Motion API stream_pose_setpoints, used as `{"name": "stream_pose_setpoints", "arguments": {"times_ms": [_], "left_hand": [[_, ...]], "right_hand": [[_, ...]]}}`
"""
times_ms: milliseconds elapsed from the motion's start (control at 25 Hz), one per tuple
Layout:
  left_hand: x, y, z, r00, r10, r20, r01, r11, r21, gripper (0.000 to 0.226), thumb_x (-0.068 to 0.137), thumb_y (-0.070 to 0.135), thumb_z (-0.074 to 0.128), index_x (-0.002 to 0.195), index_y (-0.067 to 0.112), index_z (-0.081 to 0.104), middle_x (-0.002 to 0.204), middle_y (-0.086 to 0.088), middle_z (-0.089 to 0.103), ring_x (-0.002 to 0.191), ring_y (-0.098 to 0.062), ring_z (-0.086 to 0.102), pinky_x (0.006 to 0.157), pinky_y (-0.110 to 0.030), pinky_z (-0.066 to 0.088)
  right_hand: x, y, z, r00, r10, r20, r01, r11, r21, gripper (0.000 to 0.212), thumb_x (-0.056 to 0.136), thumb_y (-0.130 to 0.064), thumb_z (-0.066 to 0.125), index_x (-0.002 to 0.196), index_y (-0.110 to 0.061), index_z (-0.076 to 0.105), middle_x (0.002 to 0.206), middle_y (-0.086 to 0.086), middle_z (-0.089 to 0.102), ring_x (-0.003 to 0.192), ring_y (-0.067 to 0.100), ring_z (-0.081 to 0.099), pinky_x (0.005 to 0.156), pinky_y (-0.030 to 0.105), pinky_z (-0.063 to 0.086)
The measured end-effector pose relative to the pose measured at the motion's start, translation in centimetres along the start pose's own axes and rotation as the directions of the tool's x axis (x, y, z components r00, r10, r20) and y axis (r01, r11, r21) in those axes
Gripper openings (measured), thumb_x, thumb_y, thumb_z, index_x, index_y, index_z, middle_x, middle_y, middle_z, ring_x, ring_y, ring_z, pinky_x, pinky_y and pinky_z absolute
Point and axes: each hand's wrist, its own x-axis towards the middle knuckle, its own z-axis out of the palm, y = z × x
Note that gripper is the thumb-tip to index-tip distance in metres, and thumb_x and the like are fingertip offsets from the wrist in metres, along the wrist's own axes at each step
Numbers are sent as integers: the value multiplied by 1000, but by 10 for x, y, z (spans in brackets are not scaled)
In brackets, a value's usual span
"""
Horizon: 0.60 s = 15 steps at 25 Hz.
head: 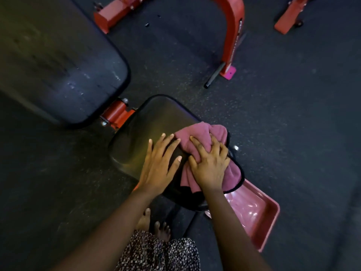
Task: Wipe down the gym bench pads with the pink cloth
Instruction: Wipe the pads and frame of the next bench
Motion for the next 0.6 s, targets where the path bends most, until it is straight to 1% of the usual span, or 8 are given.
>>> {"name": "stream_pose_setpoints", "arguments": {"times_ms": [80, 120, 200, 320, 400, 480, 520, 600], "left_hand": [[16, -3, 4, 996, 83, 18, -85, 990, 109, 54, 91, 42, 29, 139, 20, 39, 146, -4, 39, 140, -18, 22, 115, -39, 1], [24, -4, 5, 997, 78, 26, -80, 987, 141, 55, 91, 43, 28, 140, 20, 38, 146, -4, 39, 140, -19, 23, 114, -40, 2], [33, -3, 9, 999, 19, 42, -27, 981, 192, 57, 91, 45, 26, 142, 21, 35, 148, -4, 36, 141, -22, 23, 115, -44, 6], [32, -1, 18, 997, 6, 74, -33, 929, 369, 59, 89, 48, 27, 142, 21, 34, 149, -7, 36, 140, -27, 27, 114, -50, 14], [33, -2, 22, 997, 7, 79, -38, 911, 410, 60, 88, 48, 29, 142, 22, 33, 149, -7, 35, 140, -27, 26, 112, -50, 15], [32, -3, 22, 997, 18, 70, -46, 911, 409, 60, 87, 47, 32, 143, 23, 33, 150, -6, 34, 140, -27, 25, 112, -51, 16], [33, -4, 22, 997, 21, 72, -48, 911, 409, 60, 87, 46, 33, 143, 22, 33, 150, -7, 33, 141, -27, 25, 112, -51, 15], [33, -5, 22, 996, 16, 83, -49, 909, 414, 60, 87, 46, 33, 142, 22, 34, 150, -7, 34, 141, -27, 24, 113, -51, 15]], "right_hand": [[19, 14, -5, 995, 101, 17, -101, 994, 32, 52, 76, -50, 44, 127, -43, 50, 140, 11, 39, 121, 37, 34, 91, 54, 37], [30, 24, -6, 990, 133, 43, -135, 990, 46, 53, 76, -49, 45, 128, -42, 49, 140, 12, 38, 121, 37, 34, 92, 53, 36], [57, 48, -13, 984, 117, 134, -135, 982, 131, 56, 75, -51, 38, 128, -41, 51, 134, 13, 44, 118, 35, 40, 94, 48, 38], [93, 75, -28, 952, -67, 298, -16, 963, 270, 55, 75, -45, 38, 127, -40, 53, 122, 13, 54, 111, 30, 51, 94, 33, 37], [119, 68, -36, 928, -171, 332, 66, 950, 305, 51, 79, -35, 43, 129, -37, 52, 123, 12, 55, 111, 27, 52, 91, 28, 35], [153, 38, -32, 908, -256, 332, 144, 934, 326, 45, 87, -29, 46, 131, -35, 50, 127, 12, 54, 114, 27, 49, 95, 30, 34], [172, 17, -24, 879, -312, 362, 190, 923, 335, 44, 90, -29, 47, 133, -37, 48, 130, 11, 52, 117, 26, 48, 99, 32, 33], [197, -22, -2, 782, -406, 472, 251, 899, 358, 45, 92, -33, 49, 136, -39, 42, 137, 9, 47, 124, 25, 44, 104, 38, 31]]}}
